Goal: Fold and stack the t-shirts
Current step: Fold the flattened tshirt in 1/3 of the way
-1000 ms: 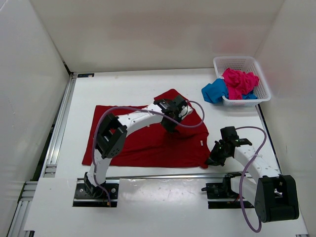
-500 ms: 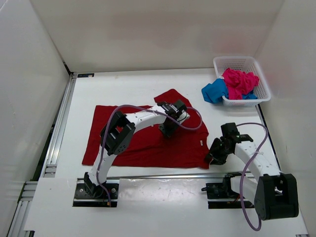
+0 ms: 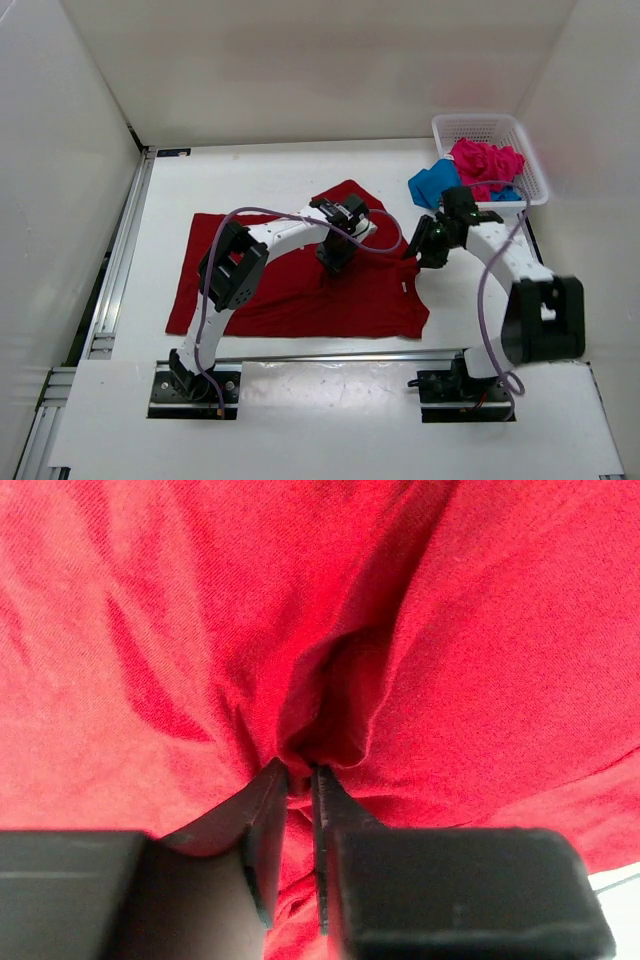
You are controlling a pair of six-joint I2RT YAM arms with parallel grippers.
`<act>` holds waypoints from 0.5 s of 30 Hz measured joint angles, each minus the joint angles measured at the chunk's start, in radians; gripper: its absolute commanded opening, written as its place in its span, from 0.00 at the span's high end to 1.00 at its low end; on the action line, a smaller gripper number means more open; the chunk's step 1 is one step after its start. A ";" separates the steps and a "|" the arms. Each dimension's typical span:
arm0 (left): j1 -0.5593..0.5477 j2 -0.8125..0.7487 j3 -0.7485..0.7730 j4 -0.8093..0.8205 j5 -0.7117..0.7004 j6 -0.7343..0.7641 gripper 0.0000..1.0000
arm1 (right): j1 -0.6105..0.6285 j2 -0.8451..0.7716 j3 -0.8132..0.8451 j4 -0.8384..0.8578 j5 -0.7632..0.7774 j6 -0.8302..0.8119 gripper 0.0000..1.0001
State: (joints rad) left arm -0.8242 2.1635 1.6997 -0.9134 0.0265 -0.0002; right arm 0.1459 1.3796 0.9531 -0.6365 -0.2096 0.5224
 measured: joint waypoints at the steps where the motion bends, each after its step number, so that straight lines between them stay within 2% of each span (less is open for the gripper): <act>1: 0.001 0.000 0.000 0.000 0.005 0.001 0.69 | 0.000 0.052 0.014 0.019 -0.017 -0.006 0.50; 7: 0.004 0.000 0.000 -0.004 0.021 0.000 0.68 | 0.004 0.267 0.071 0.072 -0.108 -0.019 0.50; 15: 0.019 0.000 0.000 -0.007 0.037 0.000 0.68 | 0.027 0.351 0.126 0.109 -0.151 -0.026 0.50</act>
State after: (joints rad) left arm -0.8047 2.1635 1.6997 -0.9207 0.0635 -0.0002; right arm 0.1726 1.7302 1.0786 -0.5278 -0.3603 0.4969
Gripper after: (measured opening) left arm 0.321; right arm 0.505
